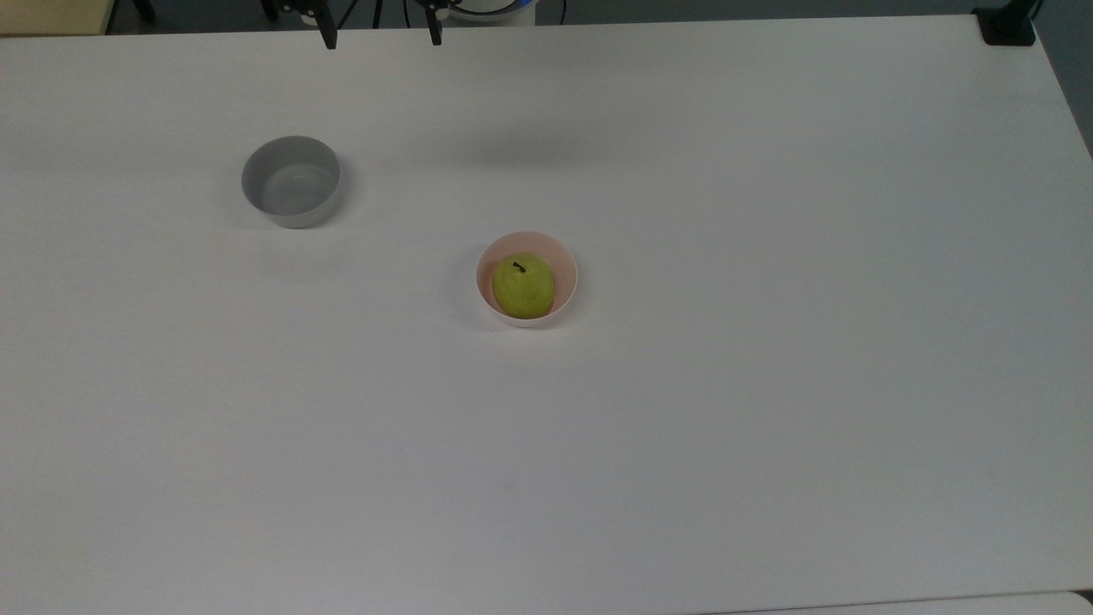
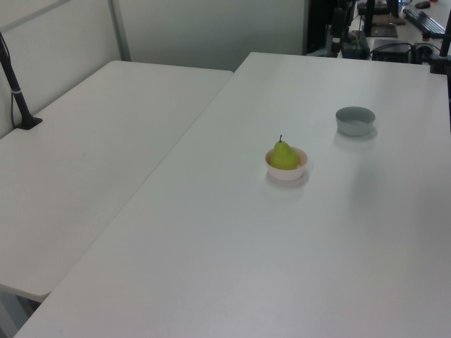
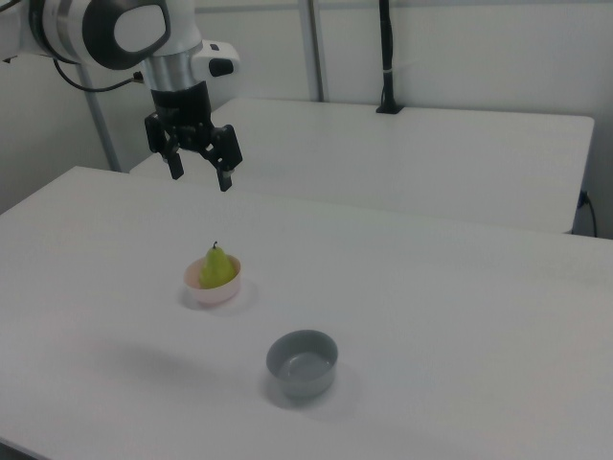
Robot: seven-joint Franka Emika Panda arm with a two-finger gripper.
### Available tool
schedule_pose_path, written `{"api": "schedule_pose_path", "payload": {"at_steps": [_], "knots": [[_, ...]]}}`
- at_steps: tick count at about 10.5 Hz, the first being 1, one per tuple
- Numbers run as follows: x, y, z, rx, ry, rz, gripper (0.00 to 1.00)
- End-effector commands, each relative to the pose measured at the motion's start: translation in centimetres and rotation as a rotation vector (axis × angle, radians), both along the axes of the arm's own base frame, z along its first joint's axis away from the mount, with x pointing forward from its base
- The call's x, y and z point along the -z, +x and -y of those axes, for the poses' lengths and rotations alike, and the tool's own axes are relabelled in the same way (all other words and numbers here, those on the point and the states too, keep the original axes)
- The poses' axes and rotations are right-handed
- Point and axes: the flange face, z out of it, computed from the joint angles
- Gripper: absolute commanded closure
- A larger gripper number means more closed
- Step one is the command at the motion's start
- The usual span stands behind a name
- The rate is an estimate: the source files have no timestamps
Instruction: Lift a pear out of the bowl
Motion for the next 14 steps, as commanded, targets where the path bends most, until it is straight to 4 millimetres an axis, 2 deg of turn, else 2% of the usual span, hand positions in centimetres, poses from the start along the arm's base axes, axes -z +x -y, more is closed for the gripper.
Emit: {"api": "schedule_pose_path", "payload": {"at_steps": [1,10,14], "knots": [[-0.3,0.1,0.0,-0.017,0.009,0.016,0.00],[-0.2,0.0,0.3,-0.039,0.009,0.013,0.00],[1.7,0.7,-0.4,-0.275,-0.002,-0.012,0.00]]}}
